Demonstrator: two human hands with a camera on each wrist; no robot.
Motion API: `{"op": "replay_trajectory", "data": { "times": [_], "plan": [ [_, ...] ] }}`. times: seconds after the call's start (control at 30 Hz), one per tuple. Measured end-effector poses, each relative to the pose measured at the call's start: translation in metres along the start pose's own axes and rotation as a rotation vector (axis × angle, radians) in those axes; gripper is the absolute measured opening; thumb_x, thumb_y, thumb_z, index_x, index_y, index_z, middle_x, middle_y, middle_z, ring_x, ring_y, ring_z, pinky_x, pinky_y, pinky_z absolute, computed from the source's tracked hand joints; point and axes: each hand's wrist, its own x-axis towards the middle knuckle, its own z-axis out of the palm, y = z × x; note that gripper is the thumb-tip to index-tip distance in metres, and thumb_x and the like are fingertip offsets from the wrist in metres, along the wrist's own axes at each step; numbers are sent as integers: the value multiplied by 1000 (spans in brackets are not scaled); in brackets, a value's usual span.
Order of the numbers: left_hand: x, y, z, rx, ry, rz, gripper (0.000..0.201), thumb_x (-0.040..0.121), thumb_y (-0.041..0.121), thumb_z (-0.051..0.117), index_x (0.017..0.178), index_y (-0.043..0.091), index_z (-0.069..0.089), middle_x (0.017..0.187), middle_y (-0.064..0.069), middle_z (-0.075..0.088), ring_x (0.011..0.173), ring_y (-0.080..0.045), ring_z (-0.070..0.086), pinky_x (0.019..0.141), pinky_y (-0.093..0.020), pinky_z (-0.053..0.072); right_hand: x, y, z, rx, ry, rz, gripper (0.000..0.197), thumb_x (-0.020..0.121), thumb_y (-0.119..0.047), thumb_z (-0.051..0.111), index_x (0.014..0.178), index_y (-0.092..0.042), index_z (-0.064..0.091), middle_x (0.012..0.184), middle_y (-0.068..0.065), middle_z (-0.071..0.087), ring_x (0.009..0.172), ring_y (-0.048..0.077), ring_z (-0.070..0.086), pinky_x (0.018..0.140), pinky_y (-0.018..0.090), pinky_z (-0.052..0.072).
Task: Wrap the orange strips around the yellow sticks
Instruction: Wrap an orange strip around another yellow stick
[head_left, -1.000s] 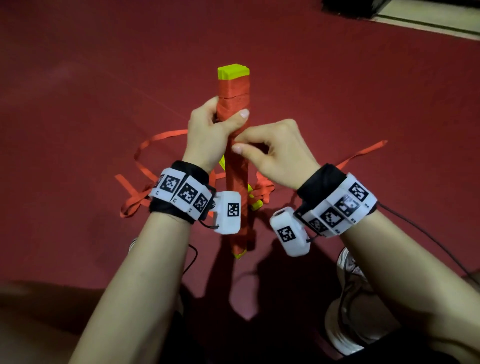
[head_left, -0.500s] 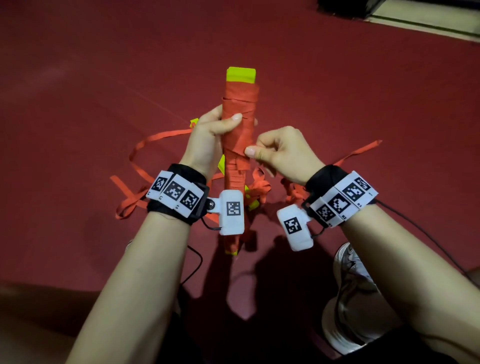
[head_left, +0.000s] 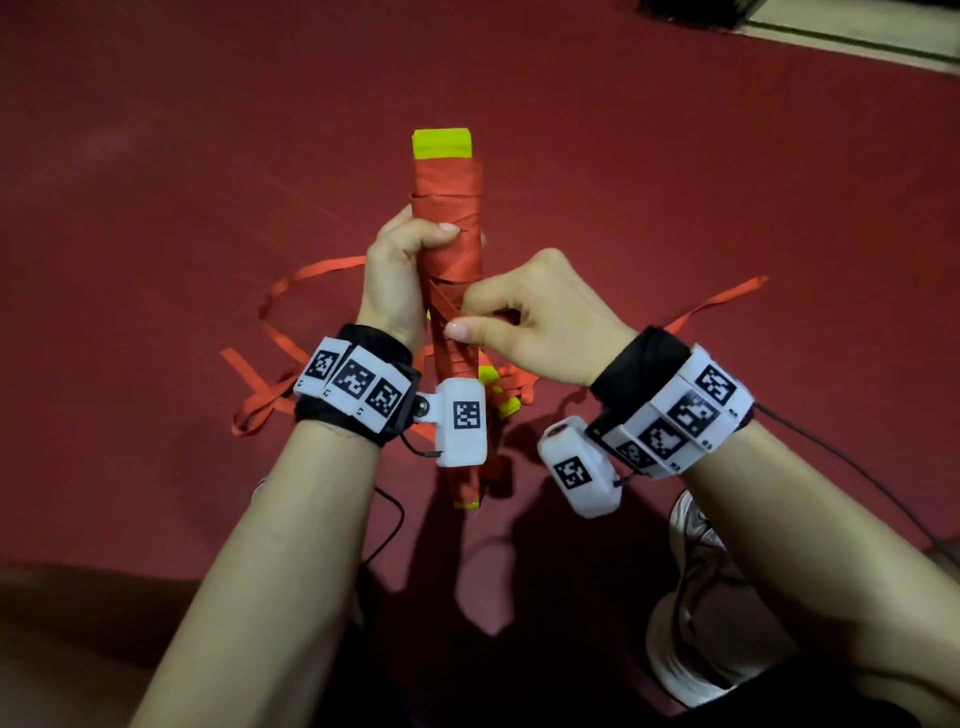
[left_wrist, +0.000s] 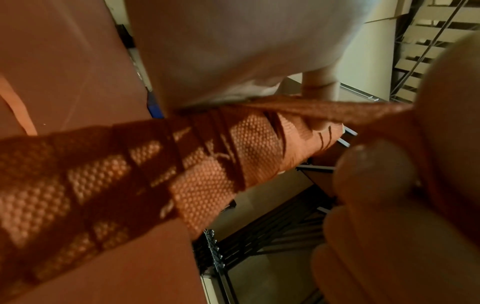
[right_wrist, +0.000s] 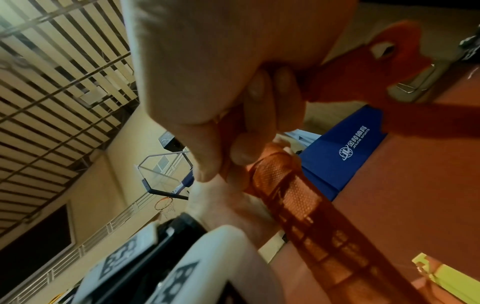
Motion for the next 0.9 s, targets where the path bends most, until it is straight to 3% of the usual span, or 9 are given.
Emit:
{"op": "replay_trajectory", "data": {
  "times": [0.1, 0.2, 0.4, 0.5, 0.6, 0.67, 0.73, 0.83, 0.9],
  "plan": [
    [2, 1, -4, -22, -7, 2, 29, 65, 14, 56, 90, -1, 61, 77, -17, 65, 71, -29, 59, 69, -34, 48, 0, 2, -3, -20, 14, 13, 41, 93, -33, 64, 64, -4, 63, 48, 2, 43, 54, 23, 40, 51, 24, 26],
    [2, 2, -8, -28, -56, -29, 30, 65, 15, 56, 90, 0, 62, 77, -17, 66, 69, -29, 59, 67, -33, 49, 0, 14, -13, 6, 39, 108, 37, 94, -34, 65, 67, -8, 66, 49, 3, 54, 50, 20, 52, 55, 31, 40],
    [-3, 5, -5, -31, -434, -131, 51, 49, 35, 73, 81, -5, 64, 73, -18, 64, 68, -32, 59, 68, -33, 50, -6, 29, -5, 207, 57, 278, 30, 95, -25, 67, 70, -9, 61, 49, 0, 63, 48, 19, 61, 61, 25, 46],
    [0, 4, -11, -155, -437, -163, 57, 45, 32, 75, 86, -7, 69, 82, -21, 68, 78, -35, 63, 76, -37, 55, -6, 27, 8, 317, 40, 276, 22, 95, -23, 66, 88, -3, 60, 51, 1, 63, 49, 22, 64, 61, 28, 49],
    [0, 7, -14, -107, -483, -192, 69, 48, 33, 74, 106, -4, 73, 108, -23, 61, 95, -40, 57, 84, -48, 47, -7, 27, 18, 445, 28, 265, 29, 95, -28, 65, 116, -9, 63, 66, 13, 68, 61, 23, 67, 66, 33, 50],
    [-3, 7, -13, -81, -445, -174, 72, 47, 32, 73, 112, -1, 73, 125, -24, 50, 109, -41, 47, 93, -54, 35, -8, 29, 20, 447, 59, 263, 31, 93, -32, 64, 118, -14, 68, 85, 6, 73, 77, 13, 68, 78, 35, 52],
    [-3, 5, -9, -109, -284, -126, 62, 42, 26, 72, 99, 2, 73, 115, -19, 54, 100, -34, 51, 95, -49, 35, -8, 28, 21, 380, 104, 292, 27, 92, -37, 62, 104, -15, 73, 86, -5, 72, 77, 0, 61, 78, 33, 51],
    [-9, -2, 2, -6, -103, 7, 40, 55, 31, 63, 89, 10, 56, 74, 0, 57, 67, -14, 52, 67, -30, 45, -7, 27, 25, 231, 223, 365, 38, 93, -42, 60, 79, -9, 69, 67, 17, 60, 57, 24, 53, 62, 40, 47],
    [-13, -9, 9, 92, -63, 54, 31, 67, 36, 59, 90, 16, 52, 73, 7, 52, 66, -9, 49, 62, -26, 43, -8, 26, 26, 192, 284, 396, 40, 94, -40, 61, 73, -7, 67, 63, 19, 58, 60, 34, 54, 62, 40, 47]
  ]
}}
